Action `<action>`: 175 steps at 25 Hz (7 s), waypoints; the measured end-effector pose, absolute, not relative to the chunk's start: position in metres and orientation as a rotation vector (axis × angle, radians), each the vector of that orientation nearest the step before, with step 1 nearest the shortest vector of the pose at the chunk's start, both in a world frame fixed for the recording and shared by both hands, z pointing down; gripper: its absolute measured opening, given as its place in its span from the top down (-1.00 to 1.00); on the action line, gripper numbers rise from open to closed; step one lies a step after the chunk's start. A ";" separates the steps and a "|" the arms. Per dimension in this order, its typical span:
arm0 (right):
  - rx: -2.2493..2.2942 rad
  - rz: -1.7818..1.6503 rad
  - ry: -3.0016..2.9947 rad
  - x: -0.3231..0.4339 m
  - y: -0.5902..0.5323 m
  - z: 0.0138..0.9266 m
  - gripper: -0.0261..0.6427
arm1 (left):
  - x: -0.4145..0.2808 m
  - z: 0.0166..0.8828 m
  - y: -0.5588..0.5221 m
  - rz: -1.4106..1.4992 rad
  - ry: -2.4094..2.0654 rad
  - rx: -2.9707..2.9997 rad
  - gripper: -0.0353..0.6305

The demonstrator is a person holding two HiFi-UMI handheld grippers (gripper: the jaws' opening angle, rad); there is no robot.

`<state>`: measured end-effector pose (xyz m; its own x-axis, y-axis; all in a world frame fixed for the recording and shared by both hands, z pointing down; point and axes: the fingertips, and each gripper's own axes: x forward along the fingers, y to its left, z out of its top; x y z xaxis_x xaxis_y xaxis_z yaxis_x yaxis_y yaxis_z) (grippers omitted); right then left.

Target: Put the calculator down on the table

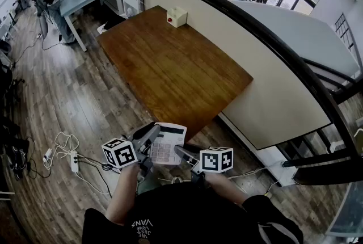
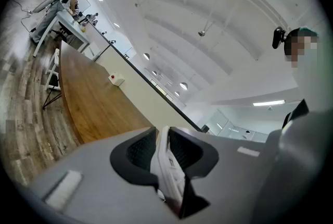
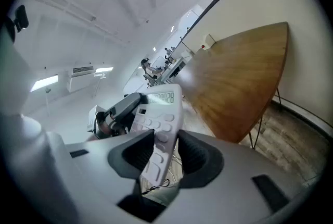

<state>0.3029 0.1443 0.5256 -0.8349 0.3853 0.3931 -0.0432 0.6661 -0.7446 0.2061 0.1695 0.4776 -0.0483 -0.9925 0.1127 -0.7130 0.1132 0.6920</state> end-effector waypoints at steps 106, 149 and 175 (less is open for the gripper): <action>0.992 1.138 -2.395 -0.131 -0.221 0.591 0.46 | -0.223 0.551 -0.259 -0.168 -1.001 2.207 0.67; 1.228 1.002 -2.296 -0.143 -0.355 0.659 0.47 | -0.240 0.632 -0.388 0.087 -1.473 2.303 0.62; 1.344 0.933 -2.367 -0.121 -0.300 0.604 0.64 | -0.246 0.595 -0.327 0.113 -1.417 2.259 0.53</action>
